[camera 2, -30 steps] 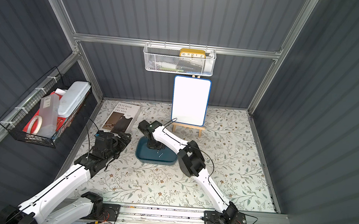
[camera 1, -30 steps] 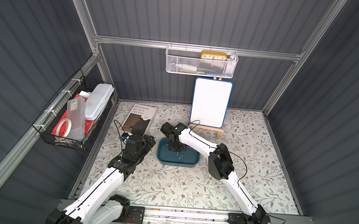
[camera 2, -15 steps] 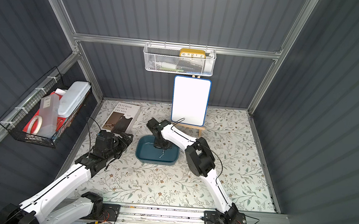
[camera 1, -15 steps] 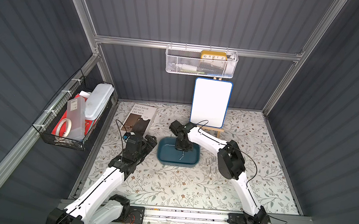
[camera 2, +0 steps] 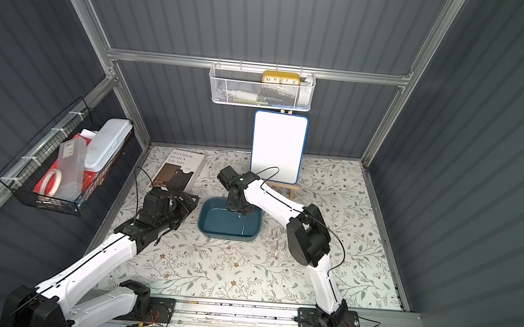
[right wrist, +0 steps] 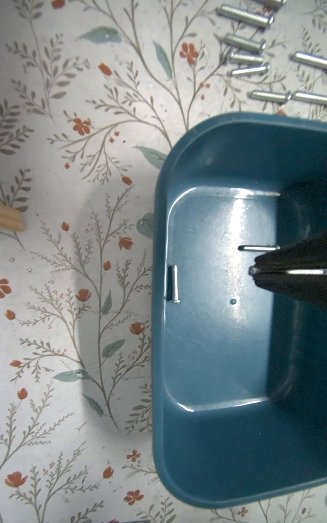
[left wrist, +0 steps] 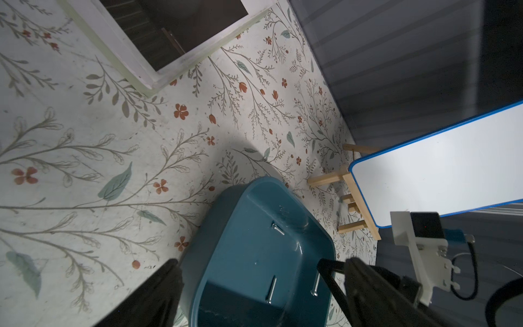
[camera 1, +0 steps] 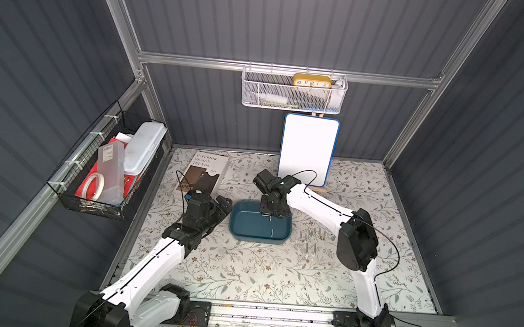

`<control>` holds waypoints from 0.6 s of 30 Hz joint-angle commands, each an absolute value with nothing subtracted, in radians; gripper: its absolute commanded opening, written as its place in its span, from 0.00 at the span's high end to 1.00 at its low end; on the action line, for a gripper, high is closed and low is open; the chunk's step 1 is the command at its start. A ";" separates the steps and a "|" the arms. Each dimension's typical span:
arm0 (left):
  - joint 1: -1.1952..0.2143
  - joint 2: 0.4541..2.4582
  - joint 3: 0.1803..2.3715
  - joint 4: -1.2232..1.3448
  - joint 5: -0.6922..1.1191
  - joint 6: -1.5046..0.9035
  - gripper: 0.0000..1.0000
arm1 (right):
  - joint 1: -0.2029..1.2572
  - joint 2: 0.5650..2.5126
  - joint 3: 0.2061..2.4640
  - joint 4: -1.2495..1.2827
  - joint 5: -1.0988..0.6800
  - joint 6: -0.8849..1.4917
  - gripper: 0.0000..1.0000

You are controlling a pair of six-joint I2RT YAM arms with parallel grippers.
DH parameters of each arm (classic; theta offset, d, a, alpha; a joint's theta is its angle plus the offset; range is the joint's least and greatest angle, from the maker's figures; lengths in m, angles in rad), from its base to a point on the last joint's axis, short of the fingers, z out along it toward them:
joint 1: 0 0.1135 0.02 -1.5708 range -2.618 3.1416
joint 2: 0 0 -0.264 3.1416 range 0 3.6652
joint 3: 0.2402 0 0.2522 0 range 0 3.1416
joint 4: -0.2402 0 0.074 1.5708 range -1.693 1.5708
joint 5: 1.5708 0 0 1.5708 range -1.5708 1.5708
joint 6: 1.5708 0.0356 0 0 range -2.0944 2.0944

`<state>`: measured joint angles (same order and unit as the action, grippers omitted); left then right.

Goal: Take out the screws from the storage box
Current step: Pick up the screw from the storage box, then place the screw at the center of the board.

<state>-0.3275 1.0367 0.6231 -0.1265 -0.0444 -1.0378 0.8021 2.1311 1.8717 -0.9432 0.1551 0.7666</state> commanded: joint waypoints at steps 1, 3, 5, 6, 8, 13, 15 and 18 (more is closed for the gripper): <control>-0.325 1.056 0.661 -0.102 -0.006 -1.004 0.08 | 0.799 2.040 1.810 -0.927 0.196 0.757 0.96; -0.325 1.066 0.662 -0.082 0.009 -1.000 0.09 | 0.795 1.984 1.754 -0.917 0.213 0.763 0.97; -0.325 1.081 0.671 -0.083 0.009 -0.991 0.10 | 0.788 1.929 1.695 -0.909 0.225 0.768 0.97; -0.327 1.092 0.678 -0.087 0.006 -0.983 0.10 | 0.782 1.898 1.658 -0.902 0.228 0.771 0.96; -0.327 1.105 0.692 -0.096 -0.002 -0.966 0.11 | 0.769 1.831 1.578 -0.883 0.234 0.776 0.97; -0.328 1.117 0.711 -0.082 -0.015 -0.908 0.11 | 0.714 1.650 1.347 -0.839 0.257 0.776 0.97; -0.329 1.124 0.717 -0.071 -0.014 -0.899 0.12 | 0.682 1.582 1.253 -0.828 0.262 0.768 0.97; -0.334 1.135 0.721 -0.045 0.001 -0.899 0.12 | 0.639 1.508 1.130 -0.815 0.266 0.742 0.96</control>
